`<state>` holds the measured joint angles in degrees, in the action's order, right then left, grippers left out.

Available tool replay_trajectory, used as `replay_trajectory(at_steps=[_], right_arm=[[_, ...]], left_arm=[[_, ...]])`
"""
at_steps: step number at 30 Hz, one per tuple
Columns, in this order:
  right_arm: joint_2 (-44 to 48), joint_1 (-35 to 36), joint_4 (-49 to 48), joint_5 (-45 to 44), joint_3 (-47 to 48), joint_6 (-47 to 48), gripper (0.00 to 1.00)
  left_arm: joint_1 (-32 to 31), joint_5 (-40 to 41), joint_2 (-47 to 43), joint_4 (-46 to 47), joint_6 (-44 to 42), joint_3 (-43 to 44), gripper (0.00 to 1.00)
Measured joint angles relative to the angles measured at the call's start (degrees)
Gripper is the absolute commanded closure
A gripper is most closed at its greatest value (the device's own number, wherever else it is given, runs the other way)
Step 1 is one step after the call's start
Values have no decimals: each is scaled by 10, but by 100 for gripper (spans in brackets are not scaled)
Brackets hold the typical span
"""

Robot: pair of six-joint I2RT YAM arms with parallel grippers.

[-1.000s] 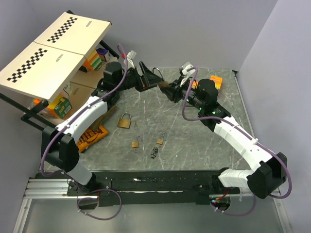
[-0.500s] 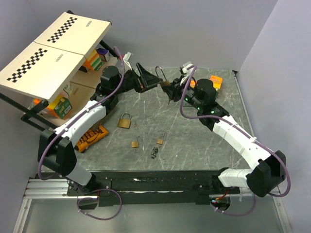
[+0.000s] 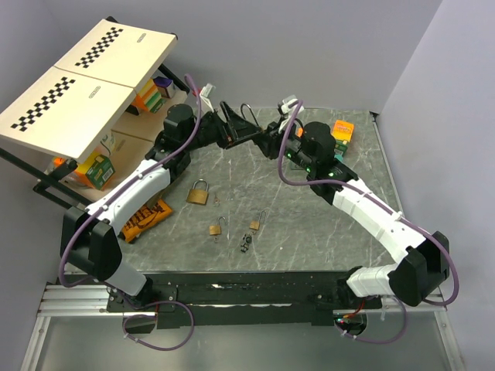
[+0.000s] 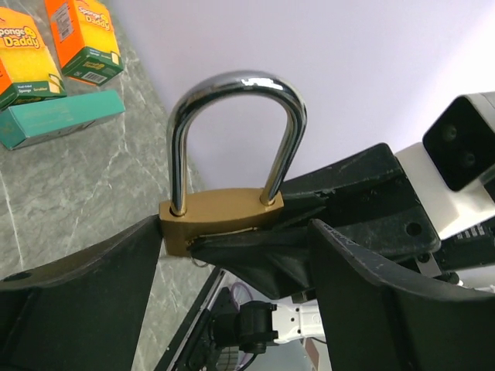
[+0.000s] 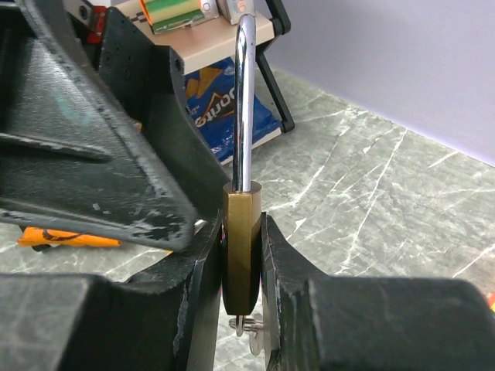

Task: Lock with the key
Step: Lock the lock.

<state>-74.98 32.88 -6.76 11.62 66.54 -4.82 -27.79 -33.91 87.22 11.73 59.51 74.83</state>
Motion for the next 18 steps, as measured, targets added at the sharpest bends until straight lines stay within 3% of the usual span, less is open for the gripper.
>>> replay_trajectory(at_steps=[18], right_arm=[[-24, 29, 6, -60, 16, -12, 100]], left_arm=[[-5, 40, 27, 5, 28, 5, 30]])
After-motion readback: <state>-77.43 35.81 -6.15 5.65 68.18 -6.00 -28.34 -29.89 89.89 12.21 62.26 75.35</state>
